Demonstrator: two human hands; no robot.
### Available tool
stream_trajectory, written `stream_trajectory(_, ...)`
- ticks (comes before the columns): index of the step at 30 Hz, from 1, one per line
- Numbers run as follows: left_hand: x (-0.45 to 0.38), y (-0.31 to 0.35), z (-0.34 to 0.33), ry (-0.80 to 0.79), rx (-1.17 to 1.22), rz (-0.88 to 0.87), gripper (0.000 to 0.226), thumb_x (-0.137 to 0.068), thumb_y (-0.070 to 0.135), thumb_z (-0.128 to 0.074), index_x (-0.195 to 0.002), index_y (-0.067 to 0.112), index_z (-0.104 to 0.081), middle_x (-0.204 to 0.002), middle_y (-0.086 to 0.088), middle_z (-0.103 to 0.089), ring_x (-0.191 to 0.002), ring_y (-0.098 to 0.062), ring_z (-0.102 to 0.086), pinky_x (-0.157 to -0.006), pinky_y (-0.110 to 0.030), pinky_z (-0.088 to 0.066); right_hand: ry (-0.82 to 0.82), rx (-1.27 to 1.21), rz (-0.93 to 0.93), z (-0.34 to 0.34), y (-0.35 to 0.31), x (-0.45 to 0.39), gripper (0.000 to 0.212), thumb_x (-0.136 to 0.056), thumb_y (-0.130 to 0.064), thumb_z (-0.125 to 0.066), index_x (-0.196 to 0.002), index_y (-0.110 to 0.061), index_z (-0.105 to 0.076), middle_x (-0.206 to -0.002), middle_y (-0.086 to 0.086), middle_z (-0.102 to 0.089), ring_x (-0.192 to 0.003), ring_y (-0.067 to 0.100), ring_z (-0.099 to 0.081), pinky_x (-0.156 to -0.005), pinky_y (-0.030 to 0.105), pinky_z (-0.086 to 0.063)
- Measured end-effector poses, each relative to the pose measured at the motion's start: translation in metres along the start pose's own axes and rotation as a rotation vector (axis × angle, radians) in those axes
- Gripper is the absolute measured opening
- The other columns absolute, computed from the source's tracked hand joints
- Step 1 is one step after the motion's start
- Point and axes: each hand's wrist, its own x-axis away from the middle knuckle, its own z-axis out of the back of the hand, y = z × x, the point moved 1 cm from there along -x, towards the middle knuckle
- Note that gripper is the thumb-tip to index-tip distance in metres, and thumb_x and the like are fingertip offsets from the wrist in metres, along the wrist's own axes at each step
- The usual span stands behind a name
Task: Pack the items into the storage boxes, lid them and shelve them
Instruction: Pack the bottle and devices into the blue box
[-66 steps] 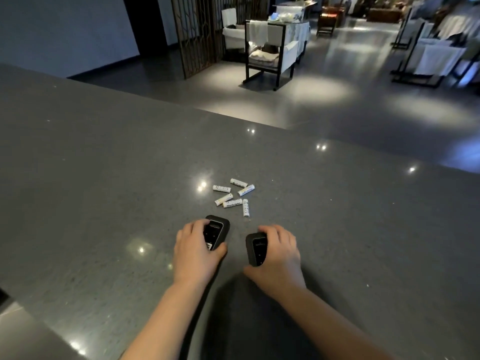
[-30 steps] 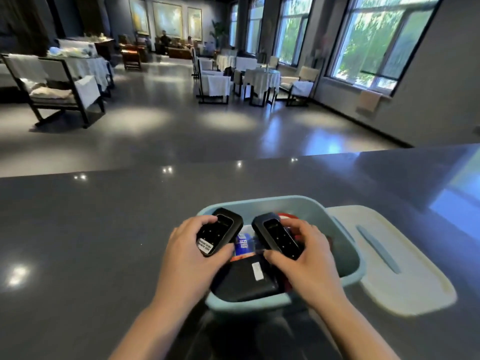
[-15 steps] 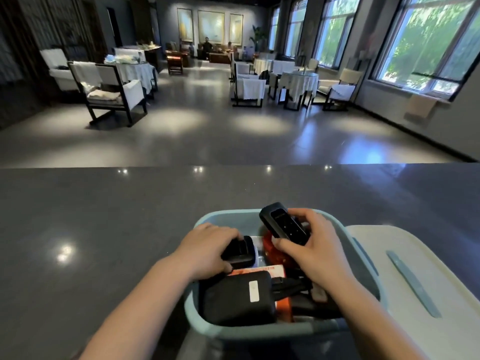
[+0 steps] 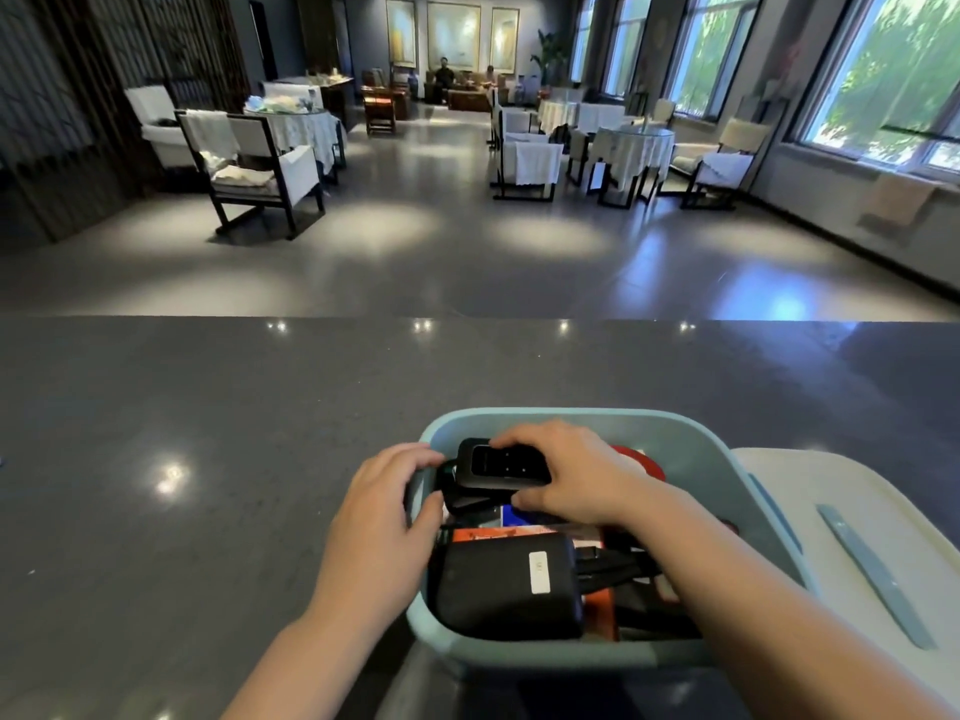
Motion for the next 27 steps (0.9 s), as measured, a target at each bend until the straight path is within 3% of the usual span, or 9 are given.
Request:
stream_trajectory(4, 0.002, 0.0, -0.001, -0.011, 0.037, 0.062, 0.03, -0.085, 0.012, -0.061, -0.111, 0.028, -0.061, -0.124, 0.019, -0.052, -0.118, -0.001, -0.046, -0.1, -0.02, -0.034, 0.018, 0.143, 0.147, -0.004, -0.011, -0.007, 0.049, -0.086, -0.031, -0.066, -0.134, -0.035, -0.052, -0.142, -0.015, -0.047, -0.132, 0.011, -0.038, -0.112, 0.034, -0.027)
stream_trajectory(11, 0.007, 0.005, 0.0, -0.064, 0.065, 0.099, 0.032, -0.089, 0.019, -0.059, -0.118, 0.031, -0.056, -0.136, 0.023, -0.042, -0.127, 0.001, -0.038, -0.103, -0.022, -0.031, 0.169, 0.091, 0.101, -0.001, -0.01, 0.016, 0.047, -0.089, -0.027, -0.062, -0.134, -0.035, -0.05, -0.133, -0.015, -0.054, -0.124, 0.009, -0.045, -0.107, 0.034, -0.033)
stream_trajectory(14, 0.015, 0.011, -0.003, -0.067, 0.079, 0.116, 0.04, -0.087, 0.018, -0.061, -0.123, 0.032, -0.05, -0.142, 0.021, -0.034, -0.134, -0.002, -0.029, -0.109, -0.026, -0.026, 0.405, 0.004, 0.005, 0.009, 0.001, 0.053, 0.04, -0.087, -0.026, -0.065, -0.125, -0.035, -0.057, -0.124, -0.017, -0.06, -0.119, 0.007, -0.049, -0.105, 0.034, -0.037)
stream_trajectory(20, 0.024, 0.017, -0.014, -0.049, 0.104, 0.149, 0.048, -0.087, 0.005, -0.056, -0.128, 0.029, -0.047, -0.15, 0.01, -0.027, -0.139, -0.01, -0.022, -0.114, -0.032, -0.02, 0.564, 0.128, -0.274, 0.002, 0.047, 0.126, 0.034, -0.072, -0.024, -0.076, -0.104, -0.032, -0.068, -0.11, -0.012, -0.067, -0.109, 0.019, -0.058, -0.089, 0.034, -0.04)
stream_trajectory(23, 0.024, 0.01, -0.013, -0.059, 0.14, 0.144, 0.052, -0.085, -0.008, -0.049, -0.125, 0.026, -0.05, -0.149, 0.009, -0.031, -0.138, -0.009, -0.026, -0.114, -0.029, -0.02, 0.582, 0.098, -0.464, -0.003, 0.062, 0.144, 0.041, -0.074, -0.028, -0.076, -0.113, -0.032, -0.066, -0.131, -0.008, -0.057, -0.124, 0.019, -0.046, -0.1, 0.036, -0.033)
stream_trajectory(27, 0.025, 0.009, -0.009, -0.042, 0.178, 0.128, 0.057, -0.08, -0.015, -0.048, -0.117, 0.026, -0.054, -0.144, 0.009, -0.039, -0.131, -0.006, -0.034, -0.106, -0.023, -0.022, 0.576, -0.182, -0.567, -0.006, 0.067, 0.147, 0.059, -0.076, -0.018, -0.074, -0.131, -0.025, -0.053, -0.149, -0.003, -0.034, -0.135, 0.017, -0.027, -0.109, 0.027, -0.024)
